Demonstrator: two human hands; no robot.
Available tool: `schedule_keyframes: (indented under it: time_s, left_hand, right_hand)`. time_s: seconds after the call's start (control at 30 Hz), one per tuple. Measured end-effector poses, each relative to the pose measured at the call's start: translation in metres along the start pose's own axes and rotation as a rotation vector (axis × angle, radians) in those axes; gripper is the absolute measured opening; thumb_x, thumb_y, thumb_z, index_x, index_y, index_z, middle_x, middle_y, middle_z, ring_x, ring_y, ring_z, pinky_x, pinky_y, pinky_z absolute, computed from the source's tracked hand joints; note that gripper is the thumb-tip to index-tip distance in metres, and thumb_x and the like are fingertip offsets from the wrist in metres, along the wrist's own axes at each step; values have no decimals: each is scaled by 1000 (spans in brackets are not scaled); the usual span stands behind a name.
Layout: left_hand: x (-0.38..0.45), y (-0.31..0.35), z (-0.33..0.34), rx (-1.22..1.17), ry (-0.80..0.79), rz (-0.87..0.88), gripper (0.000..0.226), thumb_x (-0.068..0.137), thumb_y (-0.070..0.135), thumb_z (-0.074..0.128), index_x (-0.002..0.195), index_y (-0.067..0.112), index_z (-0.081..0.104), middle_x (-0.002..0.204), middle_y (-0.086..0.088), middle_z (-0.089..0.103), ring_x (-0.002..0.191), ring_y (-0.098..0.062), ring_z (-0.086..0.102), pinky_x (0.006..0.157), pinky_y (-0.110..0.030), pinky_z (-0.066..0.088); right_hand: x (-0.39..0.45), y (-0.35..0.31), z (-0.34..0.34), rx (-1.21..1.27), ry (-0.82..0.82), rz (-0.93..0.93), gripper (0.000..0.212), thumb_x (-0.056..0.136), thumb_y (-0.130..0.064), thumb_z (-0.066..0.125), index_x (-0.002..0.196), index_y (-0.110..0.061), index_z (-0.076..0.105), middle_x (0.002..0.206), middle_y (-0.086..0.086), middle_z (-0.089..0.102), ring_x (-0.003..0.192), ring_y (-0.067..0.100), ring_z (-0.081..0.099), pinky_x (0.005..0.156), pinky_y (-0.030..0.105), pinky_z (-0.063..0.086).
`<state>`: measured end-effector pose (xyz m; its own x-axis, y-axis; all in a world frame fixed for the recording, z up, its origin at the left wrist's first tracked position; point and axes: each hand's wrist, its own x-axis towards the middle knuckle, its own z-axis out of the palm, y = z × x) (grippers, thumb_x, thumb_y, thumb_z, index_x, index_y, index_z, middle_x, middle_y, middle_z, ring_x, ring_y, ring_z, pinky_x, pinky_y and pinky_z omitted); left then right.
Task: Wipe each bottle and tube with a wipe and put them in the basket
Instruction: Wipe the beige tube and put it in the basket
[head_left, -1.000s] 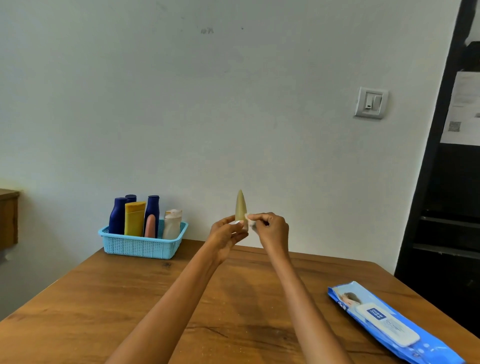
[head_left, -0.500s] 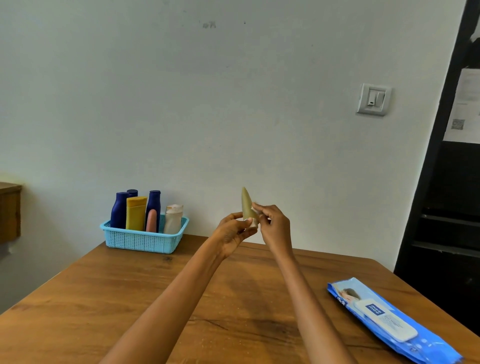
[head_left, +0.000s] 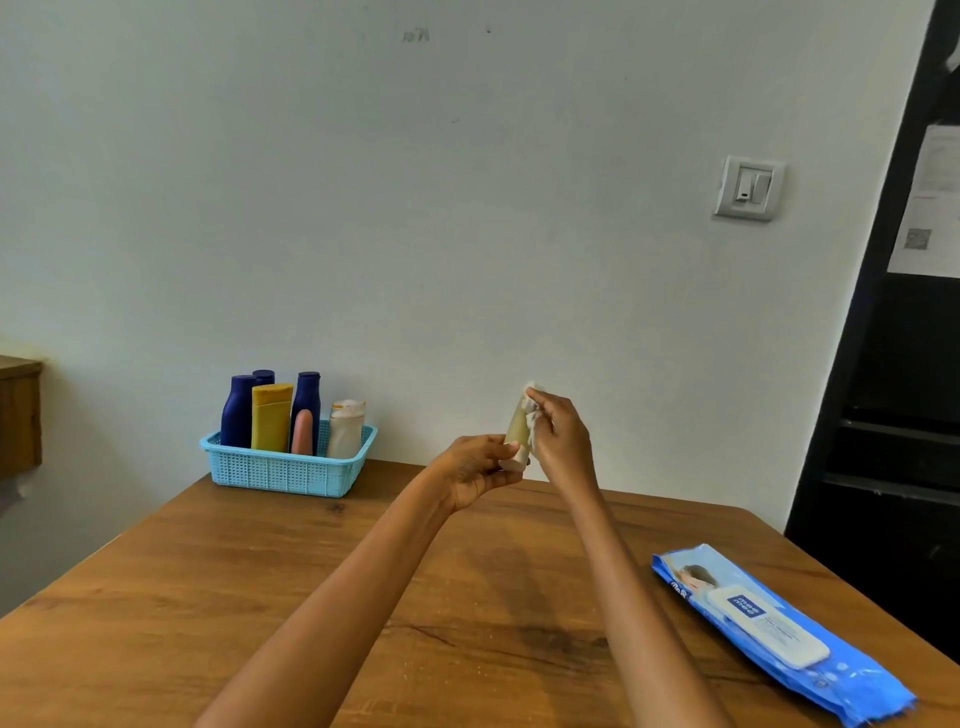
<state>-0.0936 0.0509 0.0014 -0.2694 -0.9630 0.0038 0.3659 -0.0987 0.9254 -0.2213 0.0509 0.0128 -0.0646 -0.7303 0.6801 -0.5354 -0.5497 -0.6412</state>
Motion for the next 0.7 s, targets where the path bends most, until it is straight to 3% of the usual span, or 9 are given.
schedule_keyframes:
  time_s: [0.1,0.2,0.27,0.37,0.43,0.53,0.63,0.7]
  left_hand:
    - [2,0,-2,2,71,35,21,87,-3,58,108,-6,59,90,-16,62,79,-22,61,67,-30,55]
    - [4,0,-5,-5,133,57,23,87,-6,58,109,-7,59,84,-14,62,75,-20,61,64,-28,56]
    - [6,0,-7,-17,154,51,24,86,-7,57,110,-8,59,84,-14,62,76,-22,60,67,-30,55]
    - [7,-1,-9,-12,160,15,27,87,-8,56,114,-8,58,86,-15,60,77,-23,58,70,-32,54]
    - [5,-1,-8,-7,140,-19,29,88,-7,55,117,-8,55,90,-17,58,81,-24,58,76,-35,52]
    - [3,-1,-7,4,87,-71,34,88,-4,56,121,-7,50,100,-21,57,88,-26,60,83,-37,50]
    - [0,-2,-3,25,30,-114,37,88,-3,57,123,-7,48,103,-21,57,89,-26,61,74,-36,52]
    - [-1,-3,-1,49,15,-128,37,87,-3,57,123,-7,49,102,-21,58,87,-25,62,69,-35,53]
  right_hand:
    - [-2,-1,7,-154,-71,-105,37,98,-7,40,130,-15,56,131,2,52,119,13,51,92,15,41]
    - [-2,-2,9,-195,-87,-128,30,93,-6,48,114,-15,68,105,1,57,93,8,56,72,4,40]
    - [-2,-3,10,-203,-101,-97,23,90,-8,54,100,-15,74,92,-2,56,81,5,54,61,5,37]
    - [-1,-1,10,-174,-72,-38,23,89,-8,54,83,-14,75,92,0,65,76,8,58,59,12,42]
    - [0,1,6,-34,41,25,24,89,-5,52,86,-15,73,98,3,68,72,7,57,56,11,43]
    - [2,3,-3,158,150,86,30,92,-3,49,116,-15,64,123,3,61,102,9,58,71,1,44]
    - [2,6,-5,166,123,135,40,96,-6,43,135,-16,50,139,4,49,125,17,49,96,20,44]
    - [0,7,-3,110,32,153,42,98,-7,38,138,-17,45,144,4,44,130,18,43,101,24,39]
